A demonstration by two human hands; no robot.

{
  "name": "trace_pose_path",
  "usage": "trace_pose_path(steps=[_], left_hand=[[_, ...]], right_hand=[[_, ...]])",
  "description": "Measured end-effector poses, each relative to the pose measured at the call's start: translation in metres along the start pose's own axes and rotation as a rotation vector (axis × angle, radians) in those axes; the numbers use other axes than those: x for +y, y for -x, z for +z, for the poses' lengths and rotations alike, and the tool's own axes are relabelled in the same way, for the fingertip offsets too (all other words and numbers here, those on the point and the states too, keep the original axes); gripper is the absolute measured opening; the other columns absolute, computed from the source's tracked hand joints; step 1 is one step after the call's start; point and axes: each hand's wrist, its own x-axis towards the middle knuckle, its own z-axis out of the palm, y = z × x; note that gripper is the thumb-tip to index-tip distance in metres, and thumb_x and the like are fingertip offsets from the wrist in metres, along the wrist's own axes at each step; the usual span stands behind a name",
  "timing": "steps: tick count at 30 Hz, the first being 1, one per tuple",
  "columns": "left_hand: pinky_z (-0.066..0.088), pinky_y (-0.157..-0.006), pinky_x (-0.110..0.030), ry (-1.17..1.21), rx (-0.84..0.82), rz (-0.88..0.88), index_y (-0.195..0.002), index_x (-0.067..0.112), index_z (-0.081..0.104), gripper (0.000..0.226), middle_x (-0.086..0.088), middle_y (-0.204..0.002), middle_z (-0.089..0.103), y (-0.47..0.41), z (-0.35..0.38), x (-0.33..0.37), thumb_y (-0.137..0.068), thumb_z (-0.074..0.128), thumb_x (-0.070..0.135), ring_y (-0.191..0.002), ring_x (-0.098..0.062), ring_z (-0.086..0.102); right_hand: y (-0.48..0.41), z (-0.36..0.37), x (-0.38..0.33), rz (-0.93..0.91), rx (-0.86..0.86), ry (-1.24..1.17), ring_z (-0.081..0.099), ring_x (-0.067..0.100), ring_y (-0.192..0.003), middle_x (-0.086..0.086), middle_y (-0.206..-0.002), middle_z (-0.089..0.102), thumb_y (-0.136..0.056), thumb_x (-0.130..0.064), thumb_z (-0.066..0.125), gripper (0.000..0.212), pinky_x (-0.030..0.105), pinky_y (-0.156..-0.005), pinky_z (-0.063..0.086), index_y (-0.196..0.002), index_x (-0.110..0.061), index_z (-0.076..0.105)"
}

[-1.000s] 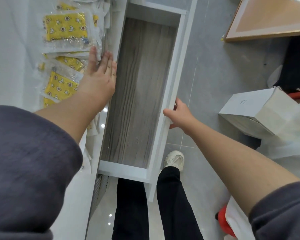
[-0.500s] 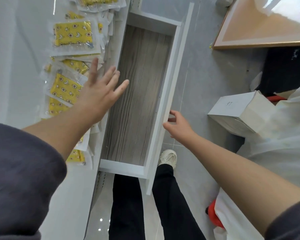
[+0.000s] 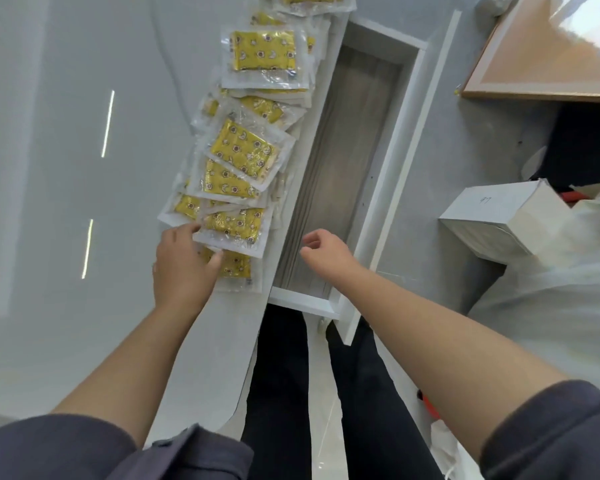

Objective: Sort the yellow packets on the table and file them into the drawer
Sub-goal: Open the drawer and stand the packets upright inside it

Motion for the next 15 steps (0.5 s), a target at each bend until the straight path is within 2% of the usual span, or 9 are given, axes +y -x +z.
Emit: trace_pose_path(steps=[2,5,7,9,11,13,15], left_hand=[[0.038,-0.103,-0.041,0.112,-0.037,-0.091,-0.14,0.014,0.042,0.064,-0.009,-0.139,0.043,-0.005,0.002,-0.01,-0.085,0.069,0.029,-0.128,-0.025,0.043],[0.041,-0.099,-0.036,0.321,-0.08,-0.255,-0.142,0.016,0.038,0.065,-0.005,-0.139,0.046,-0.016,0.006,-0.016,-0.086,0.067,0.032,-0.123,-0.023,0.049],[0.042,-0.088,-0.031,0.376,-0.075,-0.316,-0.137,0.016,0.044,0.056,-0.001,-0.129,0.052,-0.024,0.007,-0.017,-0.088,0.065,0.035,-0.113,-0.019,0.053],[0.041,-0.081,-0.029,0.411,-0.061,-0.351,-0.128,0.016,0.05,0.046,0.002,-0.114,0.055,-0.031,0.005,-0.017,-0.089,0.063,0.035,-0.098,-0.015,0.056],[0.044,-0.08,-0.03,0.446,-0.064,-0.369,-0.117,0.017,0.053,0.035,0.003,-0.106,0.056,-0.039,0.004,-0.02,-0.089,0.065,0.035,-0.09,-0.014,0.059],[0.05,-0.087,-0.035,0.471,-0.089,-0.379,-0.108,0.018,0.054,0.03,0.001,-0.106,0.06,-0.047,0.004,-0.027,-0.087,0.067,0.035,-0.097,-0.02,0.062],[0.052,-0.093,-0.043,0.518,-0.133,-0.4,-0.106,0.018,0.053,0.031,-0.002,-0.109,0.061,-0.051,0.004,-0.034,-0.085,0.069,0.036,-0.102,-0.024,0.062]], right_hand=[[-0.004,0.016,-0.016,-0.001,-0.041,-0.012,0.052,0.015,-0.102,0.002,-0.123,0.056,-0.095,-0.02,0.051,0.037,0.028,-0.085,0.044,-0.132,-0.014,0.052],[-0.011,0.034,-0.031,0.036,-0.048,-0.095,0.059,0.02,-0.101,0.005,-0.122,0.06,-0.095,-0.018,0.052,0.034,0.038,-0.088,0.053,-0.128,-0.012,0.056],[-0.013,0.042,-0.039,0.059,-0.042,-0.159,0.063,0.024,-0.098,0.016,-0.119,0.064,-0.095,-0.015,0.053,0.021,0.039,-0.08,0.054,-0.113,-0.01,0.061],[-0.015,0.048,-0.045,0.067,-0.044,-0.19,0.06,0.025,-0.086,0.017,-0.107,0.066,-0.096,-0.014,0.054,0.024,0.036,-0.07,0.049,-0.115,-0.003,0.061],[-0.018,0.055,-0.048,0.061,-0.044,-0.169,0.051,0.021,-0.075,0.011,-0.09,0.058,-0.095,-0.015,0.055,0.024,0.035,-0.066,0.045,-0.112,-0.001,0.063],[-0.02,0.061,-0.05,0.068,-0.038,-0.139,0.049,0.02,-0.07,0.009,-0.086,0.055,-0.093,-0.016,0.057,0.021,0.038,-0.066,0.048,-0.105,0.0,0.063],[-0.021,0.064,-0.049,0.078,-0.037,-0.12,0.055,0.021,-0.072,0.008,-0.086,0.06,-0.094,-0.016,0.058,0.022,0.043,-0.073,0.056,-0.108,-0.002,0.066]])
